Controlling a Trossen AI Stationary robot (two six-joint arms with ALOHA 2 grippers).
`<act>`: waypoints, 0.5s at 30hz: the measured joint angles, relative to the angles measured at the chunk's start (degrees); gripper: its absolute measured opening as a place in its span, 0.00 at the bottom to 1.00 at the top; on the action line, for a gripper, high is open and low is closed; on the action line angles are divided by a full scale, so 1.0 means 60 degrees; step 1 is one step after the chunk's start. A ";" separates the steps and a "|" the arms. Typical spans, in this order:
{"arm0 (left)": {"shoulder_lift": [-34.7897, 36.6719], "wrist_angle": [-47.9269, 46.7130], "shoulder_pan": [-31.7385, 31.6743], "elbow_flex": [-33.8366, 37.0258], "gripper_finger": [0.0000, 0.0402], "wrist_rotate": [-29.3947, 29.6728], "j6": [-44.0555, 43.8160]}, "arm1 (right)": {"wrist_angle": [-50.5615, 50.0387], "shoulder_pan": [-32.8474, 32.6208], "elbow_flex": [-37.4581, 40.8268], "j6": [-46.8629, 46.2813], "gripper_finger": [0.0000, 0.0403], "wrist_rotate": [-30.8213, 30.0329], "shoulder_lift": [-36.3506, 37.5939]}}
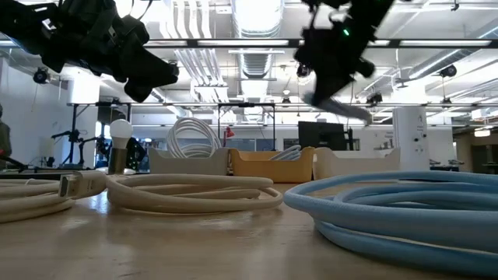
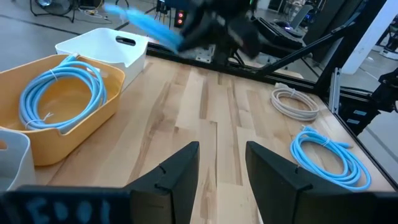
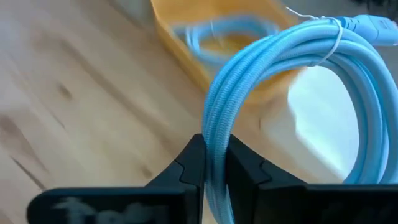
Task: Pick & Place USB Port
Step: Put the top blue charger cable into the orange bin
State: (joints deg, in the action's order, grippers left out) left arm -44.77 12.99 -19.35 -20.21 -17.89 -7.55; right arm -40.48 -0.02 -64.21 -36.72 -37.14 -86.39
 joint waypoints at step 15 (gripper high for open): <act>0.0000 0.0038 0.0000 0.0000 0.39 -0.0002 0.0000 | 0.5203 0.1447 -0.0994 0.4889 0.09 -0.0225 -0.2099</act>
State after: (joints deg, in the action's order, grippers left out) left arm -44.77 13.22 -19.35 -20.21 -17.90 -7.55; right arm -9.26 8.67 -70.17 -7.38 -38.49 -98.99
